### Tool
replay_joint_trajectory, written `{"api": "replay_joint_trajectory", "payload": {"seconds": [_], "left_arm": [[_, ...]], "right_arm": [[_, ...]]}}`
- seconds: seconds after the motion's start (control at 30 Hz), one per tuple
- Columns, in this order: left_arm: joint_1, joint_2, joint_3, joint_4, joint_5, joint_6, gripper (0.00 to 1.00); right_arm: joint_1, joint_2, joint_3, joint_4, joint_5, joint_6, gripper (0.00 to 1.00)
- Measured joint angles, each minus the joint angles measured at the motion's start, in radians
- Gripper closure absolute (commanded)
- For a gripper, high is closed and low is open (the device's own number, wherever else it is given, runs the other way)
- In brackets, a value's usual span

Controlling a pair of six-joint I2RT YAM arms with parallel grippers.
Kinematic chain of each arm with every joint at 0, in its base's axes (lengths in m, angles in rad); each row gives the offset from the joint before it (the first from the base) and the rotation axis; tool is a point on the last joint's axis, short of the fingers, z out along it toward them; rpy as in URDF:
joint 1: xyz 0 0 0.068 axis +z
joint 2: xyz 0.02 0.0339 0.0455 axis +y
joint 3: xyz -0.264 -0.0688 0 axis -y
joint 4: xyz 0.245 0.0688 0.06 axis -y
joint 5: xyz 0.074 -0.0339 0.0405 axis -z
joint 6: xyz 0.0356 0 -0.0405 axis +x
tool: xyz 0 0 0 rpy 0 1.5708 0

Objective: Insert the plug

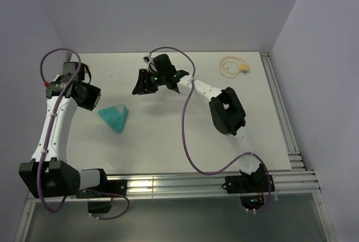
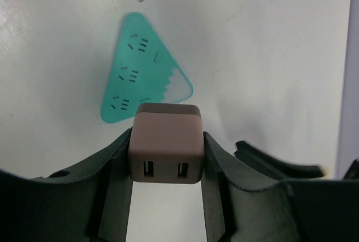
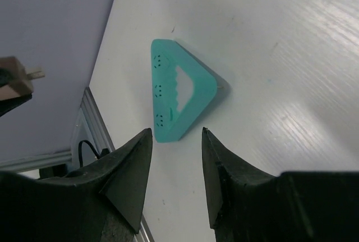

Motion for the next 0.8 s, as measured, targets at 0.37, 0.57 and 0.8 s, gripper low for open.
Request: {"api": "replay_joint_trajectory", "payload": {"seconds": [0.37,0.57,0.8], "left_arm": [[0.333,0.102,-0.117,0.003,0.228,-0.206,1.0],[0.357,0.102,-0.188,0.008,0.256,-0.234,1.0],[0.357,0.122,-0.133,0.019,0.174,-0.066,1.0]], "right_arm": [[0.036,0.097,0.053,0.066,-0.01,0.024,0.52],[0.034,0.12,0.08,0.092,-0.055,0.02,0.48],[0.03,0.199,0.148,0.111,-0.13,0.016,0.31]]}}
